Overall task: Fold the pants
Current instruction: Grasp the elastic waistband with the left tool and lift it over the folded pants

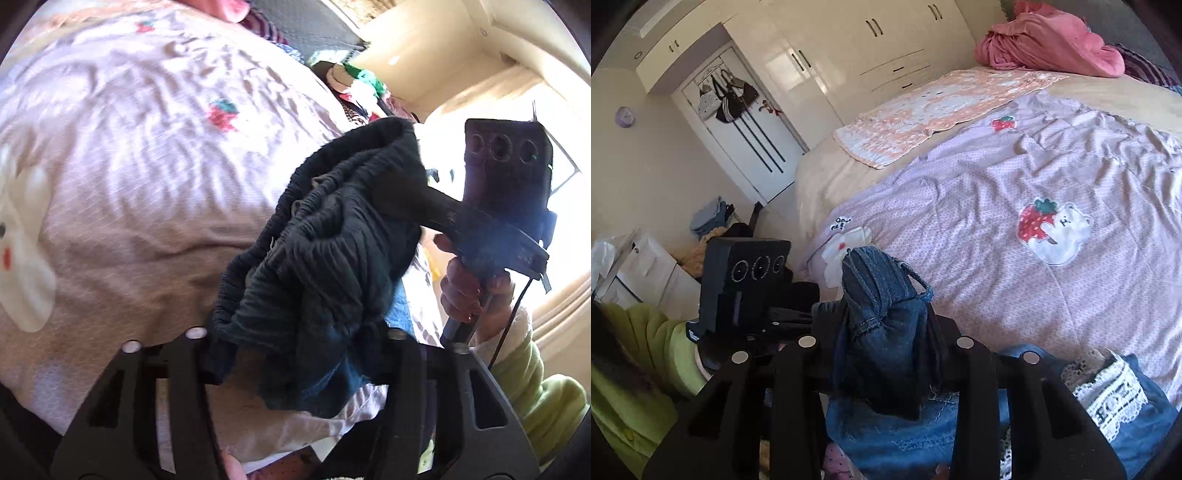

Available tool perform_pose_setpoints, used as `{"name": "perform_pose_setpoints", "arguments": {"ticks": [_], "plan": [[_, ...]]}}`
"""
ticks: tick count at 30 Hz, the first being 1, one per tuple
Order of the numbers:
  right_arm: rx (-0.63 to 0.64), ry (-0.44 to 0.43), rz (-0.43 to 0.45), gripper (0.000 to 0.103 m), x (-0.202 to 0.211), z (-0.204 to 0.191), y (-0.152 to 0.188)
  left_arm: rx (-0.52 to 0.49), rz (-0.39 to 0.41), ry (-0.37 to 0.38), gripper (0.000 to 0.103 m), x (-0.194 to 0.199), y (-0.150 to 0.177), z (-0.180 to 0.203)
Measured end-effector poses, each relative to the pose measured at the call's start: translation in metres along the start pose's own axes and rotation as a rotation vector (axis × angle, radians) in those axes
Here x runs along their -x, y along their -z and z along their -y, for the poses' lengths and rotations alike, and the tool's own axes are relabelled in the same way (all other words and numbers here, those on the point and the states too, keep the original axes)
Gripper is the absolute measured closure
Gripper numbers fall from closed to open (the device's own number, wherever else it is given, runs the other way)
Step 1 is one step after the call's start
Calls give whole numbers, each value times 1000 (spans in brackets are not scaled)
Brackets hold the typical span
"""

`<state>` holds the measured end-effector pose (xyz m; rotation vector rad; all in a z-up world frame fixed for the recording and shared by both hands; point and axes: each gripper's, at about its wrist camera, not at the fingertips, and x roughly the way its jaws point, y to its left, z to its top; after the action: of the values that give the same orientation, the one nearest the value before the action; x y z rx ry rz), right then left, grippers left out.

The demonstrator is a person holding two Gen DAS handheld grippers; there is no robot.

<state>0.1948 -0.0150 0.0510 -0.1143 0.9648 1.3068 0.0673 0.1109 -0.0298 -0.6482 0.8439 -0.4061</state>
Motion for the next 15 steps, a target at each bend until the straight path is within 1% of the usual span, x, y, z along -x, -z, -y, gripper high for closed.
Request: {"name": "perform_pose_setpoints", "arguments": {"ticks": [1, 2, 5, 6, 7, 9, 12, 15], "plan": [[-17, 15, 6, 64, 8, 4, 3, -10, 1, 6, 68, 0, 0, 8], [-32, 21, 21, 63, 15, 6, 6, -24, 0, 5, 69, -1, -1, 15], [-72, 60, 59, 52, 39, 15, 17, -81, -1, -29, 69, -4, -2, 40], [-84, 73, 70, 51, 46, 16, 22, -93, -4, -31, 69, -8, -1, 48], [-97, 93, 78, 50, 56, 19, 27, -105, -6, -37, 69, -10, -1, 56], [-133, 125, 82, 49, 70, 24, 37, -135, -6, -74, 69, -21, 0, 76], [-187, 141, 71, 49, 88, 33, 56, -152, -6, -94, 69, -35, 3, 96], [-231, 134, 85, 49, 102, 43, 76, -182, -7, -119, 69, -52, 7, 117]]}}
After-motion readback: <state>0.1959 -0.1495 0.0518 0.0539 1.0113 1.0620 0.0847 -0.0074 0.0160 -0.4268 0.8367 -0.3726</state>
